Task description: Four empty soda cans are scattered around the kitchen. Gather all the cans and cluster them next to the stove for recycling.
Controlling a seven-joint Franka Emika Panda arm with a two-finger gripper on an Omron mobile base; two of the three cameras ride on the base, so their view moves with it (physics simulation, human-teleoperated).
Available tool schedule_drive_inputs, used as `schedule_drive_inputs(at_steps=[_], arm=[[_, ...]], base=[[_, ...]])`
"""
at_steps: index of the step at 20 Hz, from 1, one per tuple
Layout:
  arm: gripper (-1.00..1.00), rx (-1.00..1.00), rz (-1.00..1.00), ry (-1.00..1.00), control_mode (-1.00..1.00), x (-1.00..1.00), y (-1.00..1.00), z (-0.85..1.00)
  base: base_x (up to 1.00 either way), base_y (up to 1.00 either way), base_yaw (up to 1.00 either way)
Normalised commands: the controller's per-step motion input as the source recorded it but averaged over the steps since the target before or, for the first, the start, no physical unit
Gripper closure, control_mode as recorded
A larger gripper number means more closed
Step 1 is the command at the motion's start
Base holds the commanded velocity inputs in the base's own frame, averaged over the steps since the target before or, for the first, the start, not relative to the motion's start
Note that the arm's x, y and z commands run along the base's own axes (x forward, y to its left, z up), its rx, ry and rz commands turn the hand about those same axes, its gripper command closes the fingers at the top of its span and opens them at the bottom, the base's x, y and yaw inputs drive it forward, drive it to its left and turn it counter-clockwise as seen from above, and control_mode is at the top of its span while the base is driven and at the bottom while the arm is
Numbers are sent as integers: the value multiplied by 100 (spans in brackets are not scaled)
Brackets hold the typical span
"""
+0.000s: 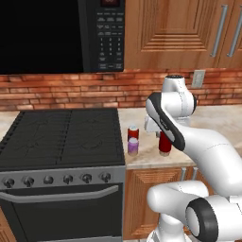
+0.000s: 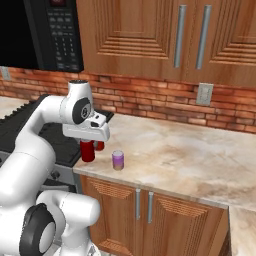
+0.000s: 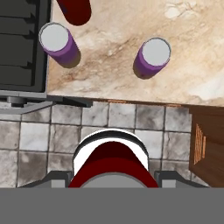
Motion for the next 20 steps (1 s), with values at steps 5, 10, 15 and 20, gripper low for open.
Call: schedule_drive_inputs(at_steps=[5, 10, 15, 20], arm=[[100, 0, 0, 0, 100, 0, 0, 0], [100, 0, 0, 0, 100, 0, 0, 0], [100, 0, 0, 0, 100, 0, 0, 0], [100, 0, 0, 0, 100, 0, 0, 0]], base=[[19, 0, 0], [27, 0, 0], [15, 0, 0], [10, 0, 0]])
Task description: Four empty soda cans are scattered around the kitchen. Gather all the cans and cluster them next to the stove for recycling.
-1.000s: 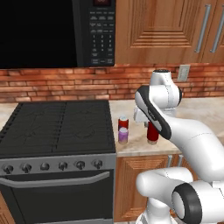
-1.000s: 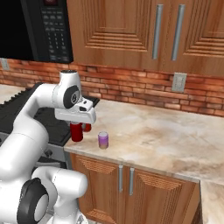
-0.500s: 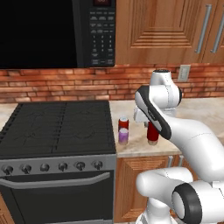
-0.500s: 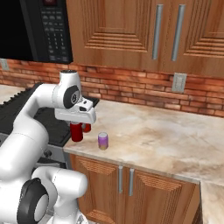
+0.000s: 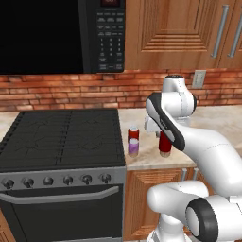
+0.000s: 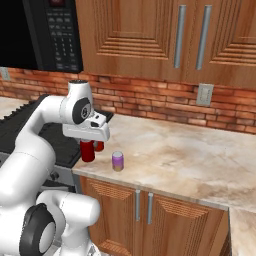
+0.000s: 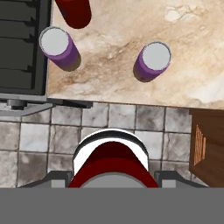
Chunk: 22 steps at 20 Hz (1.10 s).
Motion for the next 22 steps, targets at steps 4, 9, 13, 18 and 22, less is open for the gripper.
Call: schedule_drive_inputs(at_steps=[4, 9, 13, 18, 22], arm=[[100, 0, 0, 0, 100, 0, 0, 0], [100, 0, 0, -14, -100, 16, 0, -27], [100, 0, 0, -16, -100, 9, 0, -30], [100, 0, 0, -9, -100, 6, 0, -29], [100, 0, 0, -6, -100, 1, 0, -21]], base=[[9, 0, 0], [0, 0, 0], [0, 0, 0], [0, 0, 0], [0, 0, 0]])
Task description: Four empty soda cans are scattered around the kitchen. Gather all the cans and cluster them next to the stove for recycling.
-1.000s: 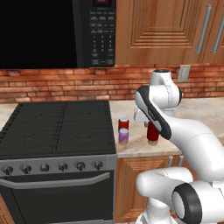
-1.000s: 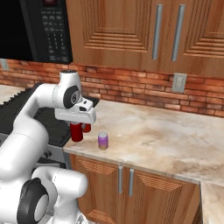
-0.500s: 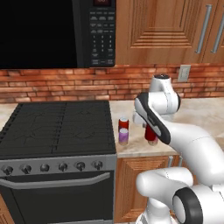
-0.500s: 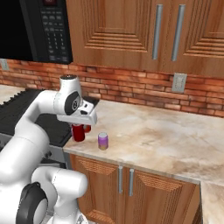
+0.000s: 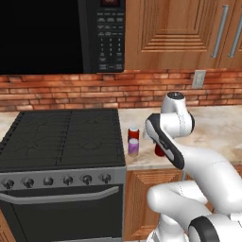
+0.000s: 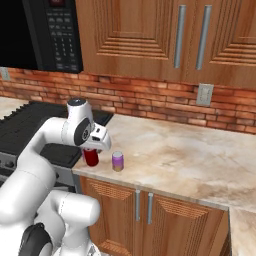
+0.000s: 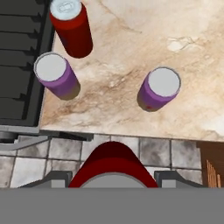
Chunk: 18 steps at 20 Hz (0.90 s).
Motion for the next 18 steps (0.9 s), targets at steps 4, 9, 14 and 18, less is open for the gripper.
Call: schedule_drive_inputs(at_steps=[4, 9, 14, 18], arm=[[100, 0, 0, -1, -100, 0, 0, -13], [100, 0, -1, 0, -100, 1, 0, -13], [100, 0, -1, -1, -100, 3, -2, -13], [100, 0, -1, 0, -100, 15, -2, -7]], base=[[0, 0, 0], [0, 0, 0], [0, 0, 0], [0, 0, 0]])
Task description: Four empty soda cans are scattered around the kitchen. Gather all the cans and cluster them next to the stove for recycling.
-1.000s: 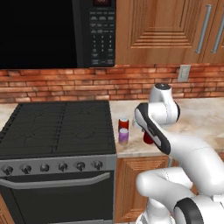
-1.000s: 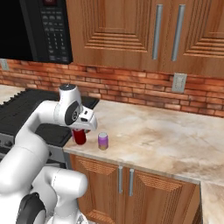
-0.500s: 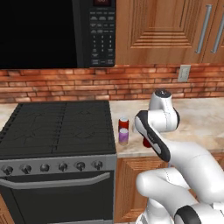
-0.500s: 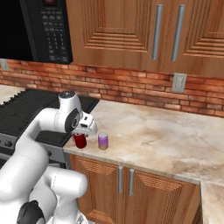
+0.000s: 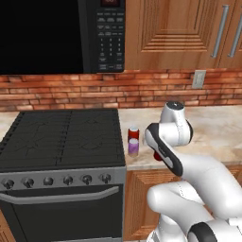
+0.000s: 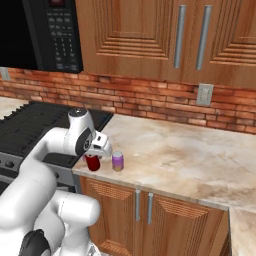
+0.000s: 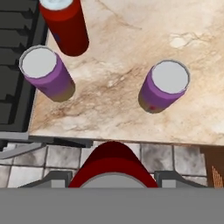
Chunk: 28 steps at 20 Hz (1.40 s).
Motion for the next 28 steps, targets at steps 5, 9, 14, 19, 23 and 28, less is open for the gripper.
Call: schedule_drive_inputs(at_steps=[5, 9, 14, 19, 23, 28], arm=[[100, 0, 0, -1, -100, 25, 0, -5], [100, 0, -1, -1, -100, 21, 0, -8], [100, 0, -1, 0, -100, 16, 0, -12], [100, 0, 0, -1, -100, 16, 0, -19], [100, 0, 0, -1, -100, 18, 1, -18], [100, 0, 0, 0, -100, 18, 3, -15]], base=[[0, 0, 0], [0, 0, 0], [0, 0, 0], [0, 0, 0], [0, 0, 0], [0, 0, 0]])
